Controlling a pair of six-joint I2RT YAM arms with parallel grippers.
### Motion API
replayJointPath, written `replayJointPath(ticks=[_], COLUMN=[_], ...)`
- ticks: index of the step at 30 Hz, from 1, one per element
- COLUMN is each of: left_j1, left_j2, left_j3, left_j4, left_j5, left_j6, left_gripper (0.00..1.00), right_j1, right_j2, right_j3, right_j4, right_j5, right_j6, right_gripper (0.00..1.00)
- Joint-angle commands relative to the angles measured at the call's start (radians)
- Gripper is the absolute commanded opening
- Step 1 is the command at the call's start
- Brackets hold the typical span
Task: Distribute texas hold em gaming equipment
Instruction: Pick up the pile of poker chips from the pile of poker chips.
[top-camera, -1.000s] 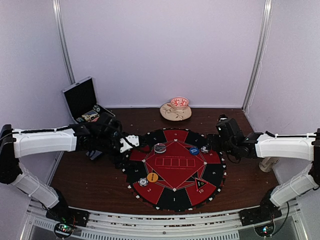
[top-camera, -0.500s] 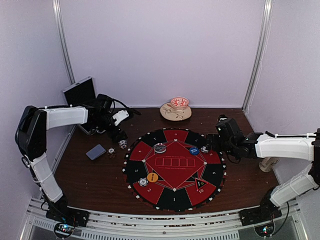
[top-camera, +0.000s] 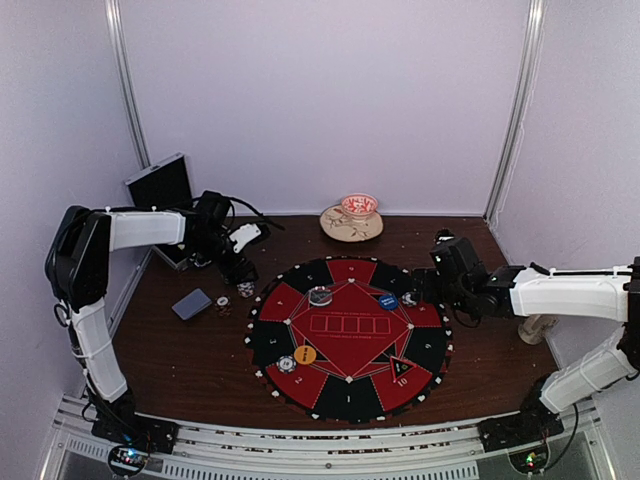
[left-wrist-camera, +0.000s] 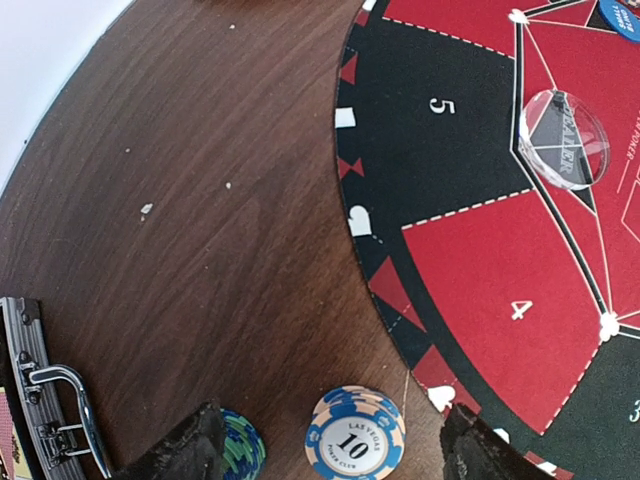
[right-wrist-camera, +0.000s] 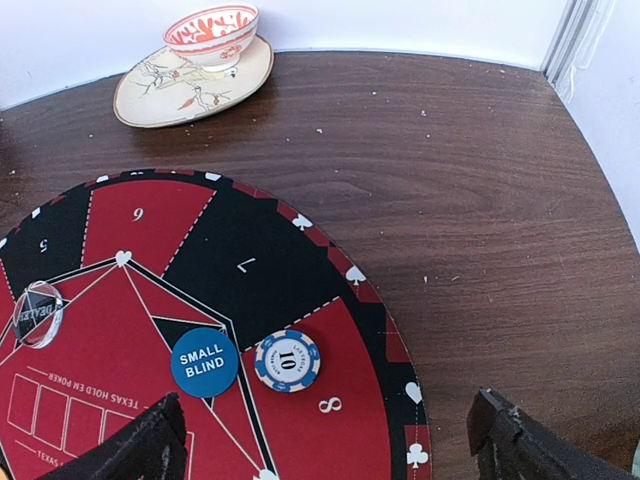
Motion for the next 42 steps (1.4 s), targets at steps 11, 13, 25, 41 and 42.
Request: replayJointPath(ticks=[11,13,25,41,42], left_j1=[0.007,0.006,0.006,0.007,0.007], left_j2=[0.018,0.019,0.021,0.041,0.042], left_j3=[-0.029,-0.033,-0.054,-0.050,-0.050], left_j4=[-0.011,-0.011,-0.011,-0.012,-0.011], left_j5=[-0.001,-0.013,-0.037,-0.044,-0.044], left_j6=[-0.005,-0.005,0.000,0.002,0.003], left_gripper=[0.72,0.72,0.71,0.63,0.63], right_j1=[0.008,0.009,0.012,0.017,0.018], right_j2=[0.005,0.005,0.005,0.009,0.009], right_j3=[0.003,0.004,0.004,0.005,0.005], right_j4=[0.004,0.004,0.004,0.003,0.003], right_j5=[0.007,0.009,0.014,0.016,0.016], right_j6=[-0.010,-0.010,-0.009,-0.010,-0.010], right_gripper=[1.00,1.00,1.00,1.00,1.00])
